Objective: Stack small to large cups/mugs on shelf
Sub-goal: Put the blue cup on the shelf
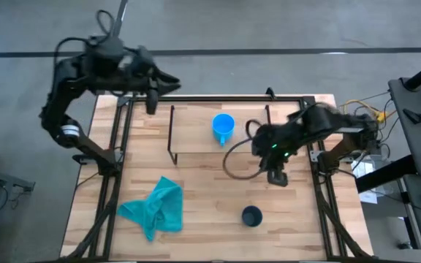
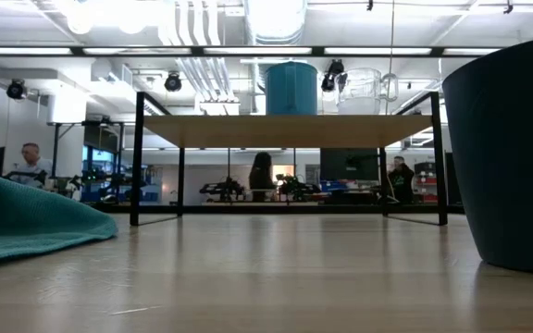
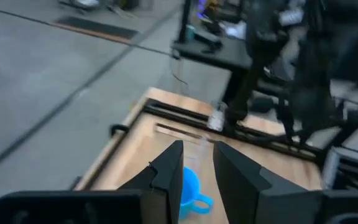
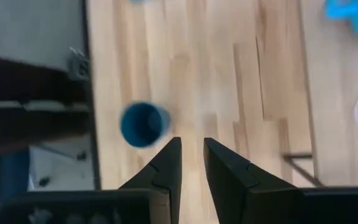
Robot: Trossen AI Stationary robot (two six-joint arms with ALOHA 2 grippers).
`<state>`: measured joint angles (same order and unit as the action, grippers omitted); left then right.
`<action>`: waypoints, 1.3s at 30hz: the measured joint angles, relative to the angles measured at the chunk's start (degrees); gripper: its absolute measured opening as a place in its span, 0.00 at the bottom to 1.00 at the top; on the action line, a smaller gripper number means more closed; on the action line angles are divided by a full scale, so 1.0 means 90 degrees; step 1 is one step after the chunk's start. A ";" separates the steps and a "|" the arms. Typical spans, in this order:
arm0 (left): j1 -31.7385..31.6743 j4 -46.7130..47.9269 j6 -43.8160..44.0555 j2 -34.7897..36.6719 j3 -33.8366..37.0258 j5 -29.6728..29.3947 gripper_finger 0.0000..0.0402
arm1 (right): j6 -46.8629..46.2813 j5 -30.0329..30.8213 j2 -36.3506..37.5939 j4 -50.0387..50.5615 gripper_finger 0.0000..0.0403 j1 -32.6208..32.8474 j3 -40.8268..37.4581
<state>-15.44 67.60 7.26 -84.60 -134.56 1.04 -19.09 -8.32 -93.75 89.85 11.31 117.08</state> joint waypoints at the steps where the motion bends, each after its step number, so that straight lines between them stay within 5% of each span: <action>1: -0.0001 0.0008 -0.0001 0.0078 0.0000 -0.0136 0.19 | -0.0005 0.0000 -0.0046 -0.0007 0.16 0.0000 -0.0171; 9: -0.0001 0.0064 -0.0012 0.0420 0.0004 -0.0343 0.19 | -0.0375 -0.0311 -0.0518 -0.0138 0.16 0.0010 -0.1468; 18: -0.0001 0.0270 -0.0468 0.0334 0.0015 -0.0343 0.19 | -0.1299 -0.0821 -0.0739 -0.1724 0.16 0.0285 -0.2458; 39: -0.0003 0.0267 -0.1055 0.0344 0.0022 -0.0340 0.19 | -0.2387 -0.1076 -0.1188 -0.1921 0.33 0.0847 -0.2801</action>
<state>-15.46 70.00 -2.23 -81.51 -134.37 -2.02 -40.58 -18.00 -104.44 72.56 18.94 91.88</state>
